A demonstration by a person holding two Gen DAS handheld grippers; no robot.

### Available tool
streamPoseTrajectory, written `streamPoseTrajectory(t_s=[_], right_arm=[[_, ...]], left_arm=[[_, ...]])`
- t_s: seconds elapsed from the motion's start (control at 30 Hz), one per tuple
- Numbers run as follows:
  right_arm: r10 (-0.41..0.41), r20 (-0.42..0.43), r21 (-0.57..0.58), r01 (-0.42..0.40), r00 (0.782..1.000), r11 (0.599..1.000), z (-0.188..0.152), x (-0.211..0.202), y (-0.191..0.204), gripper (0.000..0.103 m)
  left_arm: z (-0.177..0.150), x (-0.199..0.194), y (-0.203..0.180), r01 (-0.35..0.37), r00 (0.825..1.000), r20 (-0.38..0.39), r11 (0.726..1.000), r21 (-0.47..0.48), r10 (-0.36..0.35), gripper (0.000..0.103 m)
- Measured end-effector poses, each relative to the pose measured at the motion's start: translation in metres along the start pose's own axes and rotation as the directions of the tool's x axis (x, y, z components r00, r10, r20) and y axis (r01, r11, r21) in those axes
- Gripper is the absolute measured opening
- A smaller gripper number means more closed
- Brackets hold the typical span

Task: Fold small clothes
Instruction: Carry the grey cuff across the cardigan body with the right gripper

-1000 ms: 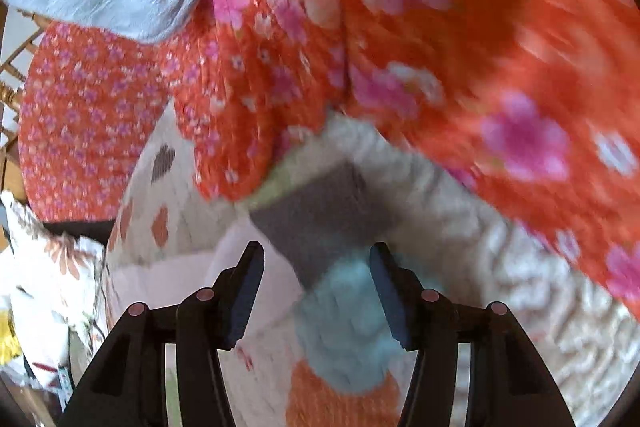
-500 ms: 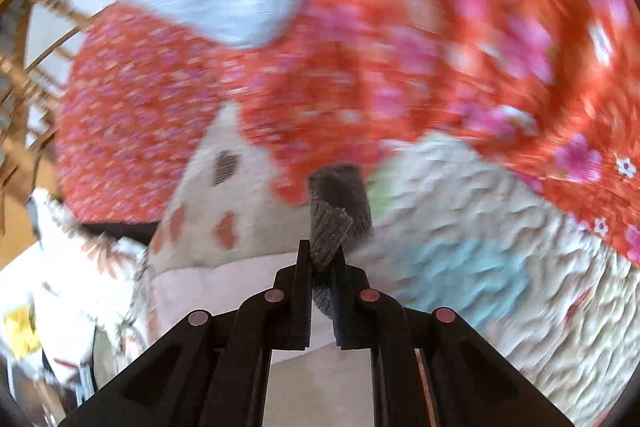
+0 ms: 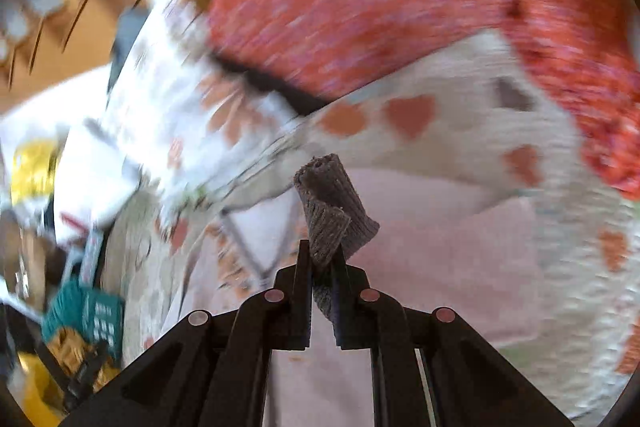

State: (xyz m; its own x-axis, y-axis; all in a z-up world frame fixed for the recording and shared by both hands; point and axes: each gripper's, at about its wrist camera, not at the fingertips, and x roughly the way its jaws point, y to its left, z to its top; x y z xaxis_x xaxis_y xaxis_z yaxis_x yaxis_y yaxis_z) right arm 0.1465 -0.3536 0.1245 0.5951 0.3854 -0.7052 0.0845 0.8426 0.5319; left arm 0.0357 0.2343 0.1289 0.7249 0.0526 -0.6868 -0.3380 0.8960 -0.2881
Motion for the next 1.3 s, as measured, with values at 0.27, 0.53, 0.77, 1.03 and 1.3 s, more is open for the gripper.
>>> streamPoseTrajectory(t_s=[0.27,0.53,0.77,1.03,1.3], right_arm=[[0.010,-0.171,-0.170,-0.039,0.985,0.985,-0.045,0.127,0.121,0.009],[-0.067,-0.267,-0.288,-0.014,0.961,0.958,-0.094,0.221,0.188,0.010],[0.035,-0.396,-0.281,-0.158,0.917,0.947,-0.117,0.257,0.216,0.032],[0.090,-0.400,-0.318,-0.230,0.912,0.920,-0.128,0.199,0.209,0.036],[0.179,-0.593,-0.377,-0.467,0.785,0.799,-0.248,0.141,0.213,0.042]], left_arm=[[0.014,0.000,0.053,0.033,0.999,0.001,0.979,-0.200,-0.034,0.077],[0.018,-0.001,0.056,0.044,0.999,-0.002,0.980,-0.194,-0.045,0.077],[0.018,0.004,0.064,0.017,1.000,-0.022,0.978,-0.209,-0.022,0.077],[0.020,0.004,0.089,-0.024,0.999,-0.030,0.964,-0.264,0.016,0.077],[0.018,0.009,0.096,-0.045,0.998,-0.057,0.957,-0.285,0.030,0.077]])
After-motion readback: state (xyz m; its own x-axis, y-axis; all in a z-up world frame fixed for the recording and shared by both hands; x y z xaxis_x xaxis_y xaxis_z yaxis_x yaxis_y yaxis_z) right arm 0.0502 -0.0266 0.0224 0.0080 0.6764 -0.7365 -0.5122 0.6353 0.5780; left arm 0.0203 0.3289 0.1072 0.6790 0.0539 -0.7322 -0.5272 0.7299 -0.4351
